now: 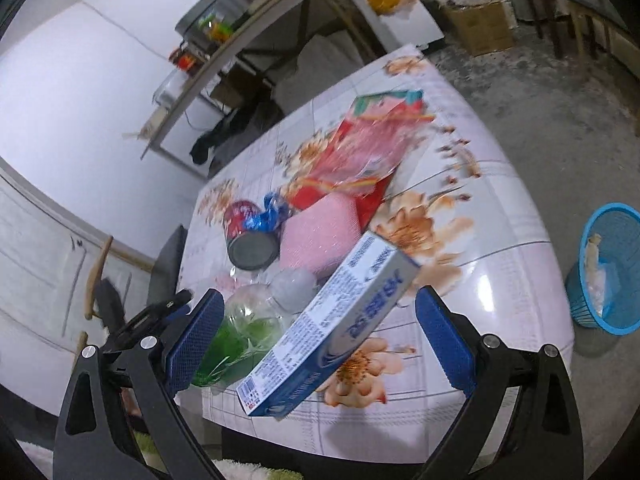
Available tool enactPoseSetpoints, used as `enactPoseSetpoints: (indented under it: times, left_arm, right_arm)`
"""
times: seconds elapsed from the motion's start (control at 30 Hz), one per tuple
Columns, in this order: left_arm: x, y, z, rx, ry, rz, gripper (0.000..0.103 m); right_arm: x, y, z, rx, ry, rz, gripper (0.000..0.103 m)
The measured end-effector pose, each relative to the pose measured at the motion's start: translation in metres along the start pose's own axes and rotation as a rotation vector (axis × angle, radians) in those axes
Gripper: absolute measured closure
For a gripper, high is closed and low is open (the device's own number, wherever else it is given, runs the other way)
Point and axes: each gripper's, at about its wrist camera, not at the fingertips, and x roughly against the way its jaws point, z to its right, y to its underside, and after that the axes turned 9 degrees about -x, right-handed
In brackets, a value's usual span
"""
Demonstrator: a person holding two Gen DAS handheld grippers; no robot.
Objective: Collect trash
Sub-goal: 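Move both tools back over the table toward the remaining trash, then grasp the pink-printed clear bag with the left tool while the right tool grasps the blue wrapper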
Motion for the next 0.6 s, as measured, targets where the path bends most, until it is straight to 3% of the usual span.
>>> enactPoseSetpoints:
  times: [0.2, 0.43, 0.6]
  left_arm:
    - [-0.022, -0.005, 0.01, -0.129, -0.07, -0.057, 0.033]
    - [-0.032, -0.003, 0.031, -0.328, -0.195, -0.072, 0.052]
    - [-0.033, -0.003, 0.03, -0.356, -0.197, -0.065, 0.064]
  right_arm:
    - [-0.009, -0.004, -0.011, 0.017, 0.032, -0.006, 0.009]
    - [-0.021, -0.009, -0.02, 0.026, 0.046, -0.024, 0.009]
    - [-0.026, -0.01, -0.029, 0.055, 0.055, -0.034, 0.009]
